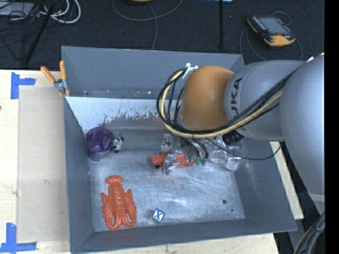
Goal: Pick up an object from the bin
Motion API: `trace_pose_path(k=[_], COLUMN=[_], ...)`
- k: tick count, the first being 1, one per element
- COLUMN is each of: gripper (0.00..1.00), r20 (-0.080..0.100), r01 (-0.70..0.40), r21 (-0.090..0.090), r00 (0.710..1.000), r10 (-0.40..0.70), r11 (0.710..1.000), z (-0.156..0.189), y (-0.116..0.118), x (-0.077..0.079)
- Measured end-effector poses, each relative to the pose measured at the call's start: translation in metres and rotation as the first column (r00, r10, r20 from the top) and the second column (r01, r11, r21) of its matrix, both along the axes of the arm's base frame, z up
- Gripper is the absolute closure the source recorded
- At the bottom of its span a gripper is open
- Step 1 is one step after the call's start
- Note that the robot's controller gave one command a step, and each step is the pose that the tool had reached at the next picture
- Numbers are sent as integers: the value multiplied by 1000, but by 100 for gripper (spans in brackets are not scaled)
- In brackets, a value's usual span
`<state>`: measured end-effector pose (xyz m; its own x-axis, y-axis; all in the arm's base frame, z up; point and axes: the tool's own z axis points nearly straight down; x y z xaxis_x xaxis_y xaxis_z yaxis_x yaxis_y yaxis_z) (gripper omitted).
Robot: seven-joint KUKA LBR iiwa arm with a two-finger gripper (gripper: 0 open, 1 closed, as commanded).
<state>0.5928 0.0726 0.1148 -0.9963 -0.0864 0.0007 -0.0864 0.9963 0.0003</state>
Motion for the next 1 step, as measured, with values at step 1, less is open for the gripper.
trace_pose_path(k=[1], gripper=[100], r20=[-4], r01=[-1], r21=[-1], r00=[1000], r10=[1], r11=[1000], z=[13], y=[0], x=[-1])
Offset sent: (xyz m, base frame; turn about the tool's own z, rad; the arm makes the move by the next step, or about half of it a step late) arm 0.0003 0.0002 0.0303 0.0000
